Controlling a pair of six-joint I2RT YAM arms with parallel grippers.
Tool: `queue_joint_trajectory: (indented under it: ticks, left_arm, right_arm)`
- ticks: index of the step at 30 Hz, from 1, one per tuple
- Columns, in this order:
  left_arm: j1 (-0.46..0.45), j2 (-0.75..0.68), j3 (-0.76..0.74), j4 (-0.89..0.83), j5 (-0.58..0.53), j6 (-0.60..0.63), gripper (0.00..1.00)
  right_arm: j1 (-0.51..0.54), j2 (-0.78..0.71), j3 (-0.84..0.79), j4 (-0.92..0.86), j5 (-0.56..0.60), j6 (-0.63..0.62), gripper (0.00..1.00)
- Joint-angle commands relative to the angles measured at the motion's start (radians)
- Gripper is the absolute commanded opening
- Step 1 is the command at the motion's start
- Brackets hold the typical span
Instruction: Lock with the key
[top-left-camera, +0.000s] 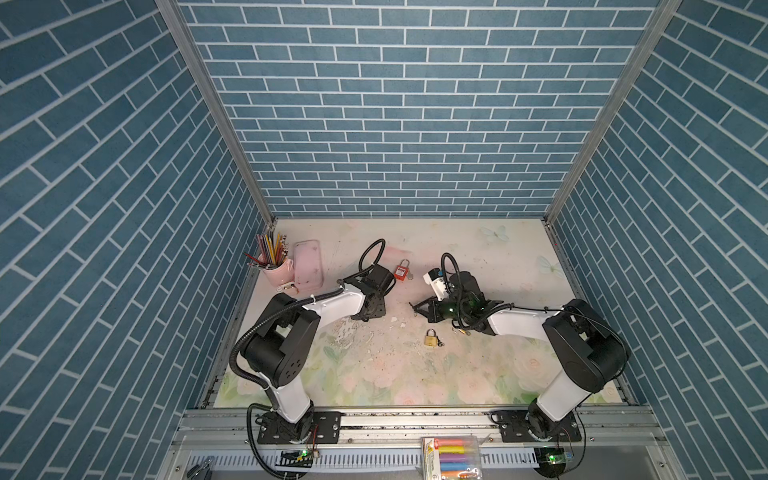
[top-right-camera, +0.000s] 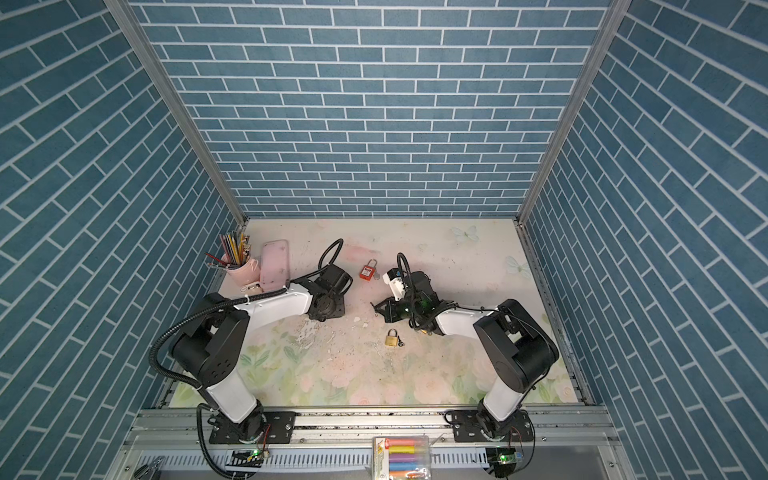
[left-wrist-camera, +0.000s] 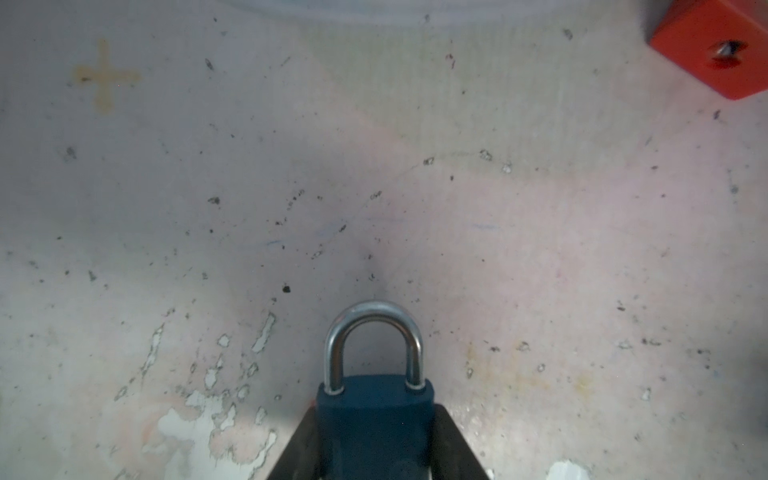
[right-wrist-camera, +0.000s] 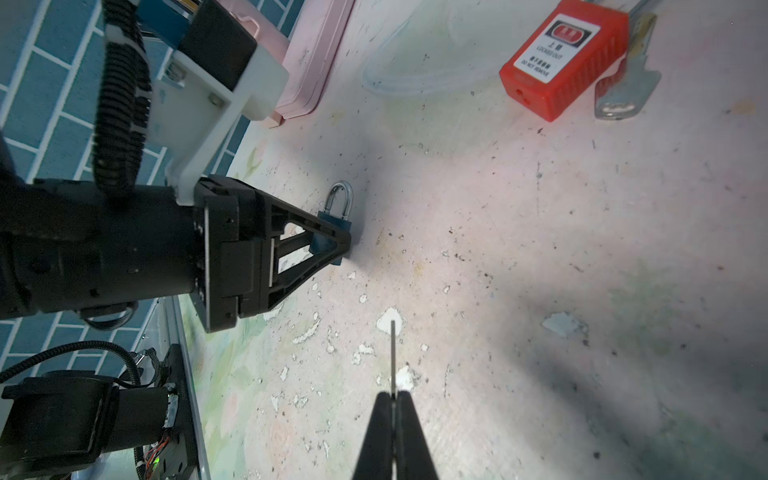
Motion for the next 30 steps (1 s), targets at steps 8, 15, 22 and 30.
queue_joint_trajectory:
  ticks: [8,15,22,30]
  left_arm:
    - [0.009,-0.015,-0.023,0.03,-0.039,0.038,0.58]
    - [0.02,-0.107,-0.039,0.066,-0.047,0.047,0.63]
    - [0.035,-0.434,-0.099,0.208,-0.134,0.207,0.72]
    - [0.117,-0.781,-0.291,0.367,-0.086,0.422,0.87]
  right_arm:
    - [-0.002,0.021,0.044,-0.017,-0.004,0.027,0.0]
    - [-0.002,0.032,0.065,-0.022,-0.019,0.052,0.0]
    - [0.013,0.124,0.192,-0.109,-0.039,0.049,0.0]
    - [0.069,0.29,0.416,-0.245,-0.024,0.012,0.0]
